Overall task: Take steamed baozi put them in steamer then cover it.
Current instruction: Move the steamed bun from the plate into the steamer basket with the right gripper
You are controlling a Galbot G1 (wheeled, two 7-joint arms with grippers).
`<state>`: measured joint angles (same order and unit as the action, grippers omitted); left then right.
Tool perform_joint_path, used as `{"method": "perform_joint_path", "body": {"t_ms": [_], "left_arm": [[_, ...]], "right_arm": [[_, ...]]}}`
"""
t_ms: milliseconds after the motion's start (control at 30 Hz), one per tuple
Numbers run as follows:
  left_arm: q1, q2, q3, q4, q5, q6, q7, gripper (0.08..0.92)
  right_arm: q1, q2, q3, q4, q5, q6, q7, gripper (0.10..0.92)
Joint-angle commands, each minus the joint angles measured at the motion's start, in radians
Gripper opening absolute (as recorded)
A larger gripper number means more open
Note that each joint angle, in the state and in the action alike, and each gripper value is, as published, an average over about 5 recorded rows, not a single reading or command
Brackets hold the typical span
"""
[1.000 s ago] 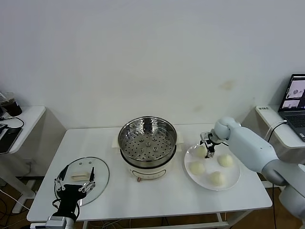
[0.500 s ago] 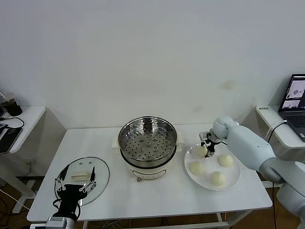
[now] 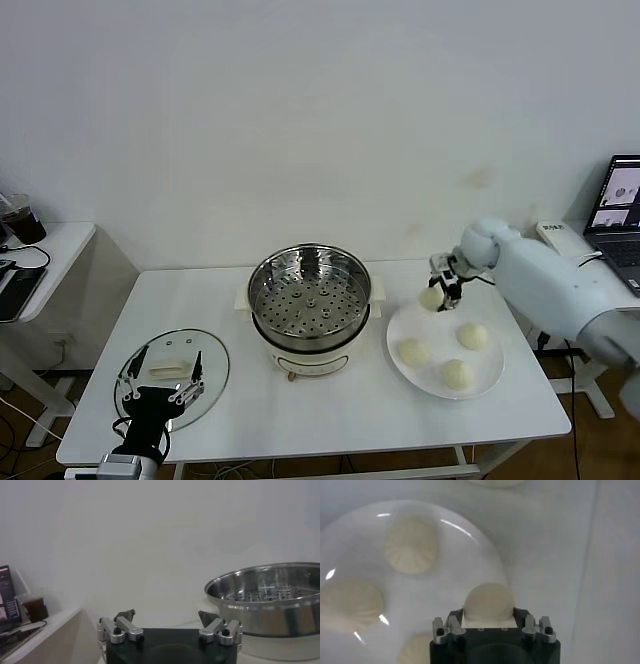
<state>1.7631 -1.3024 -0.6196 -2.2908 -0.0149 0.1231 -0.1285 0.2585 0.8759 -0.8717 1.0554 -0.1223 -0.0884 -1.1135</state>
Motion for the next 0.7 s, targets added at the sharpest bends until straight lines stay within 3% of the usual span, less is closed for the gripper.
{"method": "perform_joint_path", "body": {"t_ms": [33, 333, 700], "left_arm": [[-0.001, 0.000, 0.004, -0.001, -0.001, 0.000, 0.000, 0.823], [-0.012, -0.002, 0.002, 0.004, -0.001, 0.000, -0.001, 0.823], [-0.008, -0.024, -0.013, -0.007, 0.007, 0.000, -0.002, 0.823]], "right_arm": [[0.210, -0.087, -0.134, 0.155, 0.173, -0.025, -0.010, 0.633], [0.450, 0.023, -0.263, 0.207, 0.325, -0.048, -0.014, 0.631], [0.381, 0.278, -0.285, 0.190, 0.343, -0.037, 0.014, 0.628]]}}
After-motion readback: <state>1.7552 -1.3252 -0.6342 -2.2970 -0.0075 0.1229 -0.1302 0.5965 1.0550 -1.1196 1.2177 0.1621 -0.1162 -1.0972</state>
